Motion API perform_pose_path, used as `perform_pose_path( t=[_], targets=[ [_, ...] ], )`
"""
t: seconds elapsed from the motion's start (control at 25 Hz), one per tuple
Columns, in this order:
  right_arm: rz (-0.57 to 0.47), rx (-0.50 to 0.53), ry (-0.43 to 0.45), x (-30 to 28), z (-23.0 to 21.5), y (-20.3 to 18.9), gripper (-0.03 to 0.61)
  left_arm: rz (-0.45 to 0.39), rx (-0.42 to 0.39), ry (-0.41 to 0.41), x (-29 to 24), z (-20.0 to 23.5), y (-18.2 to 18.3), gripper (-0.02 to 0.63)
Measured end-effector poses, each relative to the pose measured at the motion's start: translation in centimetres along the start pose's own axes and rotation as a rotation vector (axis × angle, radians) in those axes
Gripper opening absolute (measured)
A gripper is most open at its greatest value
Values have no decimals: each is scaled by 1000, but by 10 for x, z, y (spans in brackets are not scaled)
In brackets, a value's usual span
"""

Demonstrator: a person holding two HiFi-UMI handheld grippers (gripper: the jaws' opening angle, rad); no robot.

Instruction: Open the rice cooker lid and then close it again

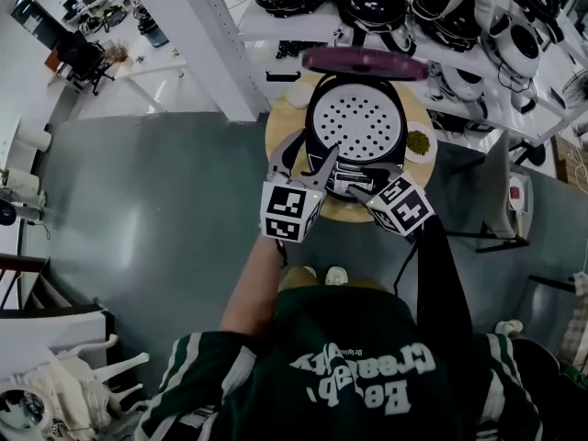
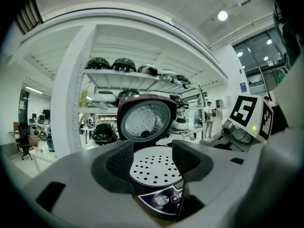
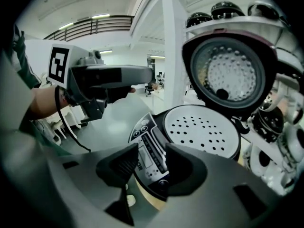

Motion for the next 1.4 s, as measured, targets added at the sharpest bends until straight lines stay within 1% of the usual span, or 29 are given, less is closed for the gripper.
perform_pose_path(
  t=[0.12, 0.16, 0.32, 0.6, 0.96, 1.04, 1.08, 1.16, 1.2, 1.28, 1.4],
  targets=[
    [3, 4, 2, -1, -1, 1, 190, -4, 4, 0, -2, 1, 0, 244],
    [4, 5, 4, -2, 0, 1, 209, -5, 4, -1, -2, 2, 0, 244],
    [15, 9, 23, -2, 0, 3, 199, -7, 6, 1, 0, 4, 1, 244],
    [6, -17, 24, -1, -5, 3, 193, -7, 3, -2, -3, 2, 3, 244],
    [-11, -22, 17, -1, -3, 0, 196, -2, 0, -3, -3, 0, 4, 244],
    [-27, -18, 16, -1, -2, -1, 198, -3, -2, 1, -4, 1, 6, 244],
    [-36, -13, 29, -1, -2, -2, 202, -4, -4, 3, -4, 2, 7, 244],
    [-54, -7, 69, 2, -4, -5, 245, -4, -9, 6, -4, 3, 8, 244],
    [-68, -9, 74, 5, -7, -5, 253, -4, -12, 5, -5, 4, 9, 244],
    [-121, -34, 45, 13, -20, 1, 255, -8, -11, 1, -7, 10, 12, 244],
    [-207, -62, -37, 26, -47, 18, 259, -14, -2, -8, -15, 25, 18, 244]
  ],
)
Point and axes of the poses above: the fingertips, and each gripper's own axes: x backward along the fingers, z to its left, y out of its top, the point moved 10 cm from there along x, backward along the fingers, and after that the axes turned 12 degrees about -y, right-handed, at the moved point
